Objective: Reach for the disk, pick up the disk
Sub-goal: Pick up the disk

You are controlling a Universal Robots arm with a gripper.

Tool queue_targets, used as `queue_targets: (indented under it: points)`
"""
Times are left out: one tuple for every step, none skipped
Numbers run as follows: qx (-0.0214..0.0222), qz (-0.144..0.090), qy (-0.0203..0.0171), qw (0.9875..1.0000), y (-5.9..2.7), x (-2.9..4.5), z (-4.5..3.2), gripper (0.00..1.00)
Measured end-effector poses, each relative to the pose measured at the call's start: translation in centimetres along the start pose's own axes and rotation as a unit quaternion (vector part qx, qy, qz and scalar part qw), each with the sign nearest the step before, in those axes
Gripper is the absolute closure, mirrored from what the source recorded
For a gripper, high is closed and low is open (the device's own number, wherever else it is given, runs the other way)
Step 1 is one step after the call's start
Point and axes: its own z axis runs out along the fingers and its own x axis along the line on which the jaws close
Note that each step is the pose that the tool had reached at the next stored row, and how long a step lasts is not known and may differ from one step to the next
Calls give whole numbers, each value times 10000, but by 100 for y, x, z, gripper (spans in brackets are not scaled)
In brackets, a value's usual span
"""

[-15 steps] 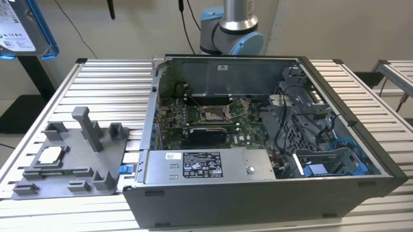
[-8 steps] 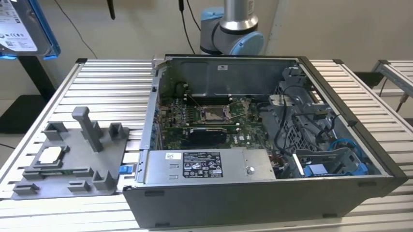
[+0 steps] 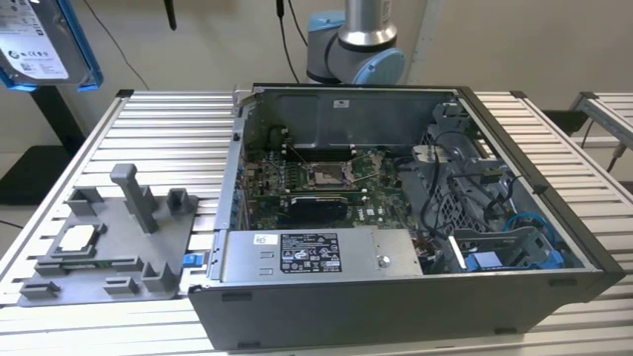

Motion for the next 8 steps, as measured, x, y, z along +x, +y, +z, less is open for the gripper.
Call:
queue_targets:
  points:
    - [0, 0, 0, 10000, -19, -1, 1, 100]
    - [0, 0, 0, 10000, -40, -1, 1, 100]
    - [0, 0, 0, 10000, -60, -1, 2, 100]
    - [0, 0, 0, 10000, -80, -2, 2, 100]
    - [0, 0, 0, 10000, -103, -2, 2, 100]
    - [0, 0, 0, 10000, -124, -3, 3, 100]
    - [0, 0, 0, 10000, -146, -3, 4, 100]
    - [0, 0, 0, 10000, -168, -4, 4, 100]
